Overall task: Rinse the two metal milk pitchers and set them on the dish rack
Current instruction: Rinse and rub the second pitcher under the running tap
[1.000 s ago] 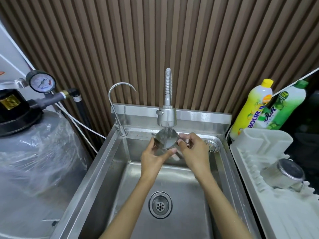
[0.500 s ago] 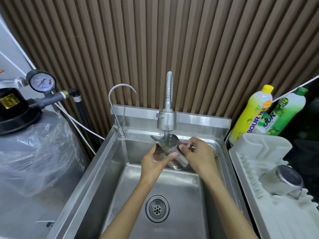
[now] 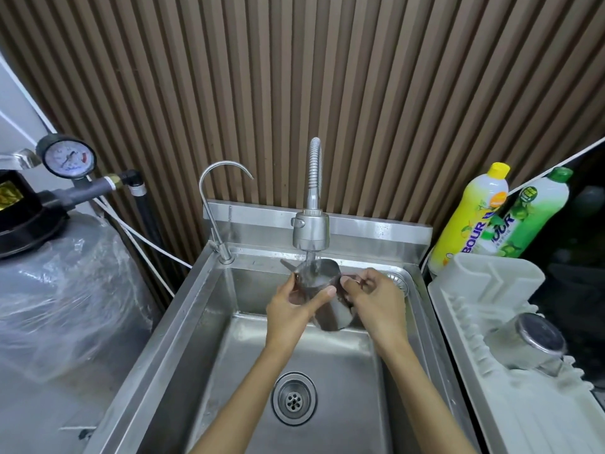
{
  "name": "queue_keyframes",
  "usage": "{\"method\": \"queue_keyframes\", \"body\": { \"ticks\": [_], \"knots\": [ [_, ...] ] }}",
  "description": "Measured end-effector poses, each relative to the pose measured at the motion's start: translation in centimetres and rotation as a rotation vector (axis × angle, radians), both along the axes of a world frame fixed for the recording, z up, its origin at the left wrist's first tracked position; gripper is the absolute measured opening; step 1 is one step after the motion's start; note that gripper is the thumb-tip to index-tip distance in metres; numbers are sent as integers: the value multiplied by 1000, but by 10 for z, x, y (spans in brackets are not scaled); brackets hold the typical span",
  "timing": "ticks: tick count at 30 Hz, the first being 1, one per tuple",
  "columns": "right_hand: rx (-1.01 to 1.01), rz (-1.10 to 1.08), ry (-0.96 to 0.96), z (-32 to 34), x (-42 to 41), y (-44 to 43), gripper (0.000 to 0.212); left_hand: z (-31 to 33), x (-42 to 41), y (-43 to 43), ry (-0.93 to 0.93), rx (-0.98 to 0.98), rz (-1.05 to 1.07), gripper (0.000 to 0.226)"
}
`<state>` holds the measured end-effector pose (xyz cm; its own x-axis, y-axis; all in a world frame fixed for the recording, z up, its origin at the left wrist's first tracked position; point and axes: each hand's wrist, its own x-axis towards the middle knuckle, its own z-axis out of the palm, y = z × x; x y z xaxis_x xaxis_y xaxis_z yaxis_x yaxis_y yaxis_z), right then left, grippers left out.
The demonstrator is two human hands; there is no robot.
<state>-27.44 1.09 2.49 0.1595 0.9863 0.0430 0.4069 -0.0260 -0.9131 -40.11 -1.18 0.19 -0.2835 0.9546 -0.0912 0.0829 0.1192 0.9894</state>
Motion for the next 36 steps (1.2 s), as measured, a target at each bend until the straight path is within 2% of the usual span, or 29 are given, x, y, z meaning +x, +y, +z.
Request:
{"method": "queue_keyframes", "body": {
  "ticks": [1,2,4,6,8,10,11,14,15,16,17,20,22,23,25,26,28,31,32,33,36],
  "knots": [
    [48,5,-5,0,-2,1,11,-1,1,4,-58,8,-35,53],
    [78,17,67,-2,-6,1,10,-2,-1,7,-89,35,-60,61],
    [37,68,306,-9,-14,-1,18,0,-7,11,-60,124,-59,71],
    [-74,147,574,-21,-20,-3,24,9,-14,11,70,184,-24,77],
    [-222,191,726,-28,-18,-7,22,13,-18,7,262,175,24,89],
    [-279,184,651,-23,-9,-10,15,11,-17,-1,379,107,89,98],
    [-267,155,552,-19,-5,-10,14,10,-14,-4,358,63,98,95],
    [-100,72,168,-3,5,-6,19,-1,-4,-7,144,-12,55,47],
    [-34,62,52,2,5,-5,20,-4,-1,-5,91,-13,36,40],
    [26,64,4,5,3,-5,21,-8,0,-3,46,-3,20,44],
    [67,71,40,6,-1,-5,23,-10,1,0,-5,19,6,55],
    [14,105,390,-2,-13,-5,29,-5,-3,7,-77,149,28,78],
    [-124,172,683,-12,-20,-3,29,8,-9,8,50,203,56,82],
    [-197,195,769,-16,-21,-4,27,11,-12,7,153,200,86,86],
    [-294,215,717,-15,-16,-4,19,11,-16,3,332,133,175,94],
    [-316,211,631,-13,-12,-3,15,9,-16,-1,351,78,200,98],
    [-296,166,422,-7,-6,1,14,1,-15,-5,278,-16,181,99],
    [-79,85,27,2,-5,7,17,-11,-13,-3,76,-47,75,74],
    [-14,74,-2,2,-9,7,15,-12,-12,-1,19,-34,62,73],
    [25,68,46,0,-13,6,14,-13,-12,1,-16,-10,64,80],
    [-70,95,453,-12,-22,1,25,-7,-14,8,53,122,83,87]
  ]
}}
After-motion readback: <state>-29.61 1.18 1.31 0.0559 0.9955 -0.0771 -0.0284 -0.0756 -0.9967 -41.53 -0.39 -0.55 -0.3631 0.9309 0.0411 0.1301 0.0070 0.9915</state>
